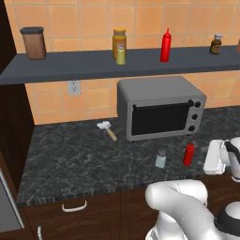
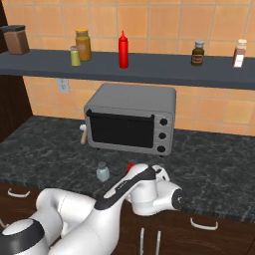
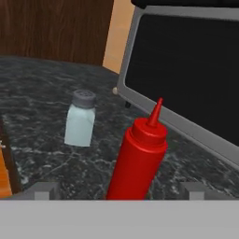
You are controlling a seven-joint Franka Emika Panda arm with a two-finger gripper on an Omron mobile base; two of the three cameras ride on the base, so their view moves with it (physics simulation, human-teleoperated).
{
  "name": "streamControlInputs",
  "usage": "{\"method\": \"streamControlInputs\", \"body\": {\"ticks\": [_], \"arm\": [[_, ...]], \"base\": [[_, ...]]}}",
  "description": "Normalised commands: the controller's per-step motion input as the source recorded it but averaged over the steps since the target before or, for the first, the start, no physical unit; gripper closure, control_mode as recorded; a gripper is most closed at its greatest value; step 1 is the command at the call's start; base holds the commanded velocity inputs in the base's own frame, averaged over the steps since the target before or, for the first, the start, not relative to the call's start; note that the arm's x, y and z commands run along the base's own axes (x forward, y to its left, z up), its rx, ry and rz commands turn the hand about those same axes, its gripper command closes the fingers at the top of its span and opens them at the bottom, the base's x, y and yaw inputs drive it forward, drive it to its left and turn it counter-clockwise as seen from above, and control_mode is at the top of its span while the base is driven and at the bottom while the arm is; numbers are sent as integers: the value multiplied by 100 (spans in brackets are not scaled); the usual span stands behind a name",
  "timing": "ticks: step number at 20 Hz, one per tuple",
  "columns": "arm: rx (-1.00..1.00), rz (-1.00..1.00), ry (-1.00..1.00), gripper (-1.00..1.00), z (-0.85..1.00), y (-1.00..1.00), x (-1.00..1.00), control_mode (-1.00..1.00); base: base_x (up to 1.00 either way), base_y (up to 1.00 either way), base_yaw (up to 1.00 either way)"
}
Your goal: Put the shaker and condiment bottle from the counter next to their counterparts in the cabinet.
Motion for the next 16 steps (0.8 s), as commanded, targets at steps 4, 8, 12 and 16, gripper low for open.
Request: {"method": "streamControlInputs", "body": {"ticks": [4,8,12,16], "arm": [[-1,0,0,-100,-9,19,12,-100],[0,0,0,-100,-13,0,49,-100],[0,0,0,-100,-1,0,28,-100],[0,0,0,100,-1,3,4,-100]], "base": [[0,0,0],[0,0,0],[0,0,0],[0,0,0]]}}
